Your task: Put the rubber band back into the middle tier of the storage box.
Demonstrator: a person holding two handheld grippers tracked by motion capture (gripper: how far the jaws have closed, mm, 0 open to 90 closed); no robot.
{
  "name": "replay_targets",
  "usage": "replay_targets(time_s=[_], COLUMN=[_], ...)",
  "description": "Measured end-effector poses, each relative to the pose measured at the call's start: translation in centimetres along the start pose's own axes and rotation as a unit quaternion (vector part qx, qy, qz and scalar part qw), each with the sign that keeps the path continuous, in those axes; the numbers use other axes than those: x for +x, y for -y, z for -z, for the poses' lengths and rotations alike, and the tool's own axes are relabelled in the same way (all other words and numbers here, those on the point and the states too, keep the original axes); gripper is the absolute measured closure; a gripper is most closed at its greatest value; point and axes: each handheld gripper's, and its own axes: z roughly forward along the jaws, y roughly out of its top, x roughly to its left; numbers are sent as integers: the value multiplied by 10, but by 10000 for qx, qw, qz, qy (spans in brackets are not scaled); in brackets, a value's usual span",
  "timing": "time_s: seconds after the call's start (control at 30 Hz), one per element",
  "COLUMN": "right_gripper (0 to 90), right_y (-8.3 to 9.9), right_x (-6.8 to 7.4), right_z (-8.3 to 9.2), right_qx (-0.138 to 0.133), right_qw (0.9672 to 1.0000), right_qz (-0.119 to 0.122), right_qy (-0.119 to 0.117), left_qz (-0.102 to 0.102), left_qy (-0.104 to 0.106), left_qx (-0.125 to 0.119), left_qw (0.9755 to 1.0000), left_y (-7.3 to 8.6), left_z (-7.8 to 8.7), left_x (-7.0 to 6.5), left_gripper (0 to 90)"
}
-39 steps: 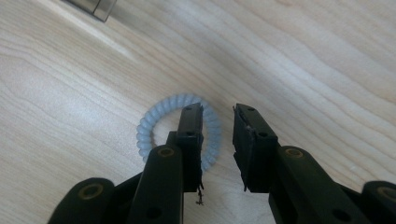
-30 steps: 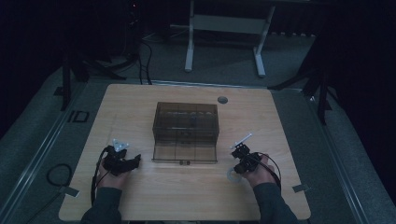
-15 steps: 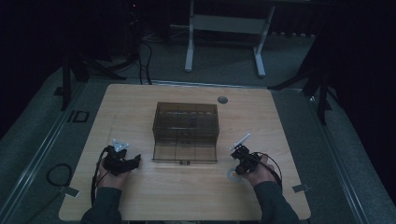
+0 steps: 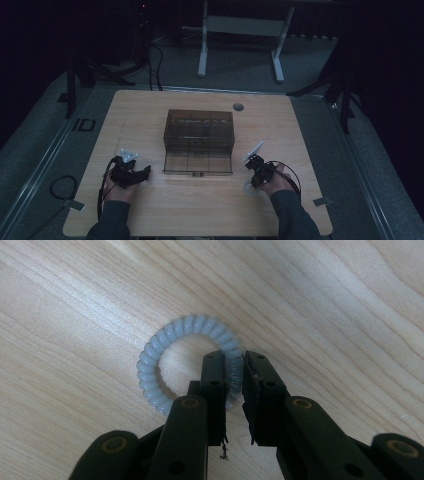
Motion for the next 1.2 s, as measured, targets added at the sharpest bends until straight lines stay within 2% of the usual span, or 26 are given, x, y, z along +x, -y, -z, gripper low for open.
replay_targets(time_s=[0.33,0.53,0.77,1.2], right_gripper=[791,819,822,823], right_y=[-7,-12,-12,-21], right_x=[0,2,2,5], right_z=[-3,-4,-4,20], right_qx=[270,393,342,98], right_qw=[9996,9991,9992,9995], right_qz=[91,172,202,291], right_qy=[-78,14,-39,-10], left_qz=[-4,0,-6,-11], left_qy=[-3,-3,-3,0], left_qx=[1,-3,0,-3], left_qw=[10000,10000,10000,10000], left_y=[0,0,0,0], left_z=[0,0,0,0], left_x=[0,0,0,0], left_gripper=[313,313,312,312])
